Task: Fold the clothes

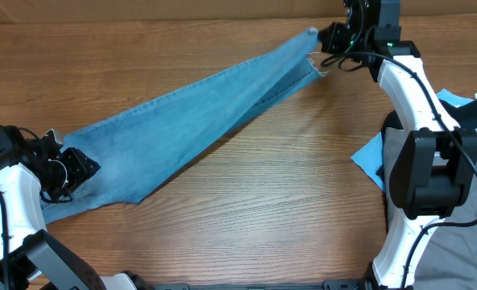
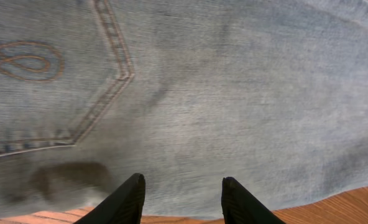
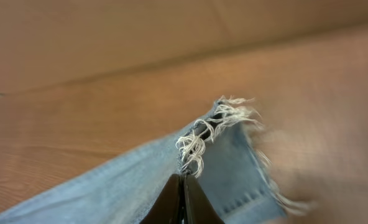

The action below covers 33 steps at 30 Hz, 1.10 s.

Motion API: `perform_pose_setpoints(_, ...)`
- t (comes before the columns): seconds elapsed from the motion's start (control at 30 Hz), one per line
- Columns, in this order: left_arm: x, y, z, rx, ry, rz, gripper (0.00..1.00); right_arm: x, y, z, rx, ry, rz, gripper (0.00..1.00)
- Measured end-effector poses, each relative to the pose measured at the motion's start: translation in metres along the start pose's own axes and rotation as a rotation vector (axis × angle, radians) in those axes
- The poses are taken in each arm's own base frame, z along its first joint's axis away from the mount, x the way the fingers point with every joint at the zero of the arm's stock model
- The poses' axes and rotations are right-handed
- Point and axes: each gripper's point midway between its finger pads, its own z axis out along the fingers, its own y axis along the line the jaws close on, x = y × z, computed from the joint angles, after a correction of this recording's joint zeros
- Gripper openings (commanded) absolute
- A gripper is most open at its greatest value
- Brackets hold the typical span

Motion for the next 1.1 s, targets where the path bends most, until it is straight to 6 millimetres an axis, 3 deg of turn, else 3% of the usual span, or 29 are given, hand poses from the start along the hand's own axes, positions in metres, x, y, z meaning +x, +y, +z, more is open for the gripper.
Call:
perform_pose_setpoints(0.2,-0.001,0.0,0.0,0.0,-0.005,0.003,0.44,-0.03,0.04,-0.006,-0.202,-0.106,-0.1,0.04)
perform_pose_setpoints(0.37,-0.002,0.0,0.0,-0.002,-0.007,0.005,0.44,-0.024,0.062,-0.004,-0.278,-0.087,-0.096,0.04)
perform_pose_setpoints(0.57,-0.002,0.001,0.0,-0.009,-0.007,0.006,0.45,-0.017,0.12,0.003,-0.405,-0.097,-0.175,0.04)
perform_pose_setpoints(0.63,-0.002,0.002,0.0,-0.012,-0.007,0.006,0.45,-0.012,0.128,0.006,-0.412,-0.087,-0.183,0.04)
perform_pose_setpoints(0.73,-0.002,0.003,0.0,-0.02,-0.009,0.007,0.46,-0.008,0.109,0.011,-0.32,-0.069,-0.157,0.04)
perform_pose_setpoints(0.97,-0.004,0.004,0.0,-0.025,-0.015,0.009,0.47,-0.009,0.025,0.017,-0.029,-0.065,-0.089,0.08)
perform_pose_setpoints(1.1,-0.004,0.005,0.0,-0.027,-0.018,0.01,0.48,0.015,-0.016,0.036,0.057,-0.003,-0.04,0.08)
